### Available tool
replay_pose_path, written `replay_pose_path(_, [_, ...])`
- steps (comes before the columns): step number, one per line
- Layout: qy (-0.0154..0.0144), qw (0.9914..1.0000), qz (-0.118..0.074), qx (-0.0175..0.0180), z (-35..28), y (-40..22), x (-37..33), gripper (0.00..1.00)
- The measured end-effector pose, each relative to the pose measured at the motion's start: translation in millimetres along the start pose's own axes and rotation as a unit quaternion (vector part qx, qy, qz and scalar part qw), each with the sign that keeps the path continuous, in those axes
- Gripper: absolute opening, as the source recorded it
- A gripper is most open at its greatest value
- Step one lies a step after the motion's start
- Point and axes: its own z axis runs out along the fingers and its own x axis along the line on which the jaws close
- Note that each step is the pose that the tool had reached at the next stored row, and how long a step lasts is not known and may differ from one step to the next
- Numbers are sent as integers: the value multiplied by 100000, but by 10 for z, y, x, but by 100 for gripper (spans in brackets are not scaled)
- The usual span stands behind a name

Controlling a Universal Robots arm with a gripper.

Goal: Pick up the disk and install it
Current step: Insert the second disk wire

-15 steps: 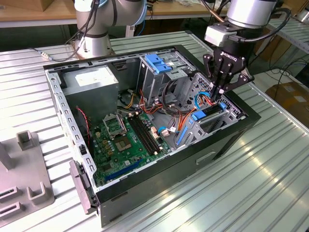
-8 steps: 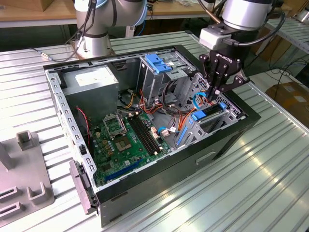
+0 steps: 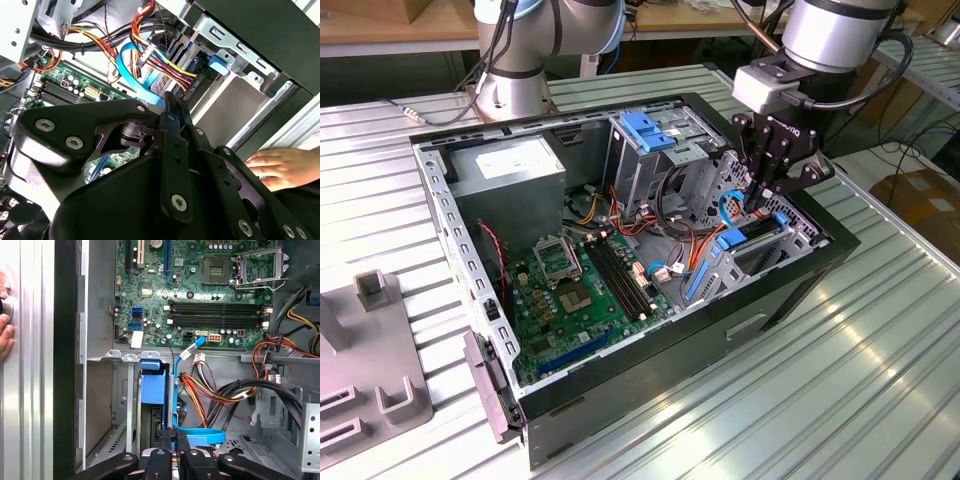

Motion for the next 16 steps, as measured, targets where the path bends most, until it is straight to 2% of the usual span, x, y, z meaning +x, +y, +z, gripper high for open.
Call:
replay_pose_path(12, [3, 100000, -1, 0, 0, 4, 1, 16])
replay_pose_path(15, [-2, 100000, 0, 35, 6, 6, 24, 16])
replay_pose_path(16, [-648, 99997, 42, 496, 50, 18, 146, 16])
